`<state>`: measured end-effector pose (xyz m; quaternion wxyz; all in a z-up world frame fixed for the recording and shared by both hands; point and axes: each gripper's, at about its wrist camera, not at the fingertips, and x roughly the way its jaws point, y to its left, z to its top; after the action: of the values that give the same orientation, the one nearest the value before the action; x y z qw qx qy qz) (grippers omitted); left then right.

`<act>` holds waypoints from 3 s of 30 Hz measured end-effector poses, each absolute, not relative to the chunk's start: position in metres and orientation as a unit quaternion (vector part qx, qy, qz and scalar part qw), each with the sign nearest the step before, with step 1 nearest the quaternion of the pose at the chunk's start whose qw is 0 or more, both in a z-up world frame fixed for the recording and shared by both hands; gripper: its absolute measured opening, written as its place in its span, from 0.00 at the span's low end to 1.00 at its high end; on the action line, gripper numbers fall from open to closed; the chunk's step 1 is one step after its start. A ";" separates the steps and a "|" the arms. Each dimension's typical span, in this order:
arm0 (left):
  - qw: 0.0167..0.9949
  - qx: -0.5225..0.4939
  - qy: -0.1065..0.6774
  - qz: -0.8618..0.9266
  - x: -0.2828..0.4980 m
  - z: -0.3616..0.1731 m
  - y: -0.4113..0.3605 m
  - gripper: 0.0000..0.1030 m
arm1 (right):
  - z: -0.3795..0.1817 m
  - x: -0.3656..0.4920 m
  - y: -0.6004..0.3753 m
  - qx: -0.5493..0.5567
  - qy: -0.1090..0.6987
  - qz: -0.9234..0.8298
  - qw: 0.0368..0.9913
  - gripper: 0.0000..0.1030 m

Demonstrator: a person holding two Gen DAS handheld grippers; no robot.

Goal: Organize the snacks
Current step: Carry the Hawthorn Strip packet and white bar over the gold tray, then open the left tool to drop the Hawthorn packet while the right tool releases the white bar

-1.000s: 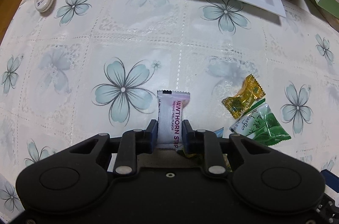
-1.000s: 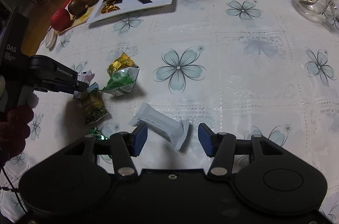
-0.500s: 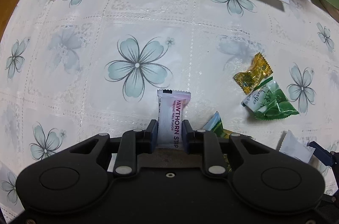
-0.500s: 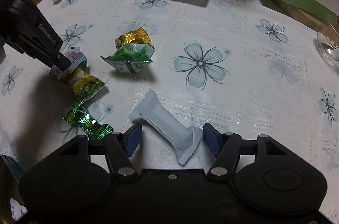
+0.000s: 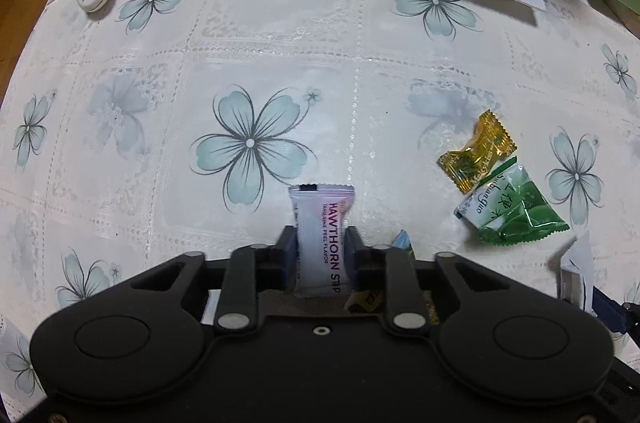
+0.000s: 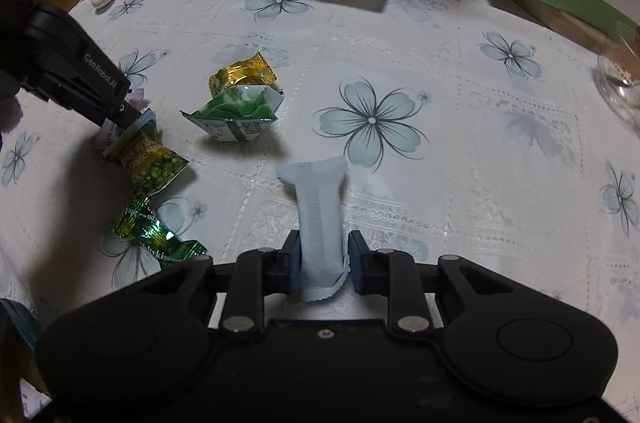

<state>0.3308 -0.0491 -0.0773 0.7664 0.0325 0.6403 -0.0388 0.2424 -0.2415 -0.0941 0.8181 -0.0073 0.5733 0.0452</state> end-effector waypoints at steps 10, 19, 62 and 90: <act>0.793 0.011 0.607 -0.054 0.271 -0.022 -0.039 0.26 | -0.061 0.208 -0.287 0.167 0.548 -0.043 0.819 0.23; 0.813 0.023 0.577 -0.072 0.185 0.020 -0.035 0.26 | -0.003 0.118 -0.261 0.229 0.509 -0.061 0.828 0.23; 0.798 0.038 0.587 -0.128 0.064 0.010 -0.050 0.34 | 0.013 -0.020 -0.195 0.206 0.558 -0.090 0.799 0.24; 0.791 0.060 0.604 -0.072 0.034 -0.015 -0.030 0.34 | 0.021 -0.003 -0.192 0.198 0.542 -0.096 0.811 0.38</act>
<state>0.0338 -0.0301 -0.0145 0.7911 0.0600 0.6045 -0.0723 -0.0027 -0.1918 0.0211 0.8111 0.1982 0.5418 -0.0964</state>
